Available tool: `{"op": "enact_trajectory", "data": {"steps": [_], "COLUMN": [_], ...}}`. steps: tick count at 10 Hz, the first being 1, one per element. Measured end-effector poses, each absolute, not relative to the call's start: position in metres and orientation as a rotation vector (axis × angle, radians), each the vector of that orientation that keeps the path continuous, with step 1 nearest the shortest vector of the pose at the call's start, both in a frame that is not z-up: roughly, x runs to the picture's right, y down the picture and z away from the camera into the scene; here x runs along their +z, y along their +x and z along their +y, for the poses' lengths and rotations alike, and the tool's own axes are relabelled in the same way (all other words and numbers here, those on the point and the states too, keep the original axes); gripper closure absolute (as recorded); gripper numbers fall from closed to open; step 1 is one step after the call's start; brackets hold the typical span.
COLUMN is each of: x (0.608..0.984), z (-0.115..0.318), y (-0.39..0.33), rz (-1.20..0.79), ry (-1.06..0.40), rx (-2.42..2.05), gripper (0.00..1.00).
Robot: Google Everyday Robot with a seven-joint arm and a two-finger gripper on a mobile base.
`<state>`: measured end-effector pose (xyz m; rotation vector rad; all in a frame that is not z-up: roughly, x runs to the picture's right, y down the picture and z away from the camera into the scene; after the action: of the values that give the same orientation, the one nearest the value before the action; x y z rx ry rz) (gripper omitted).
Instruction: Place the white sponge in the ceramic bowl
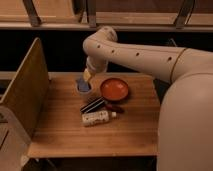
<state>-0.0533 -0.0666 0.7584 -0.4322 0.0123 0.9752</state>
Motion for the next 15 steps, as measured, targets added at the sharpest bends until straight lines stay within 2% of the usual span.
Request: {"op": "enact_trajectory", "data": {"steps": [2,5,11,15], "x": [0.792,0.82,0.828,0.846], "z": [-0.055,-0.052,-0.055,-0.057], "y": [-0.062,-0.09,-0.102,-0.101], "rz": [-0.027,-0.089,-0.108,-0.112], "ry": [-0.513,-0.592,-0.609,-0.61], "rx": [0.935,0.859,0.831,0.793], "gripper": [0.35,0.35,0.35,0.35]}}
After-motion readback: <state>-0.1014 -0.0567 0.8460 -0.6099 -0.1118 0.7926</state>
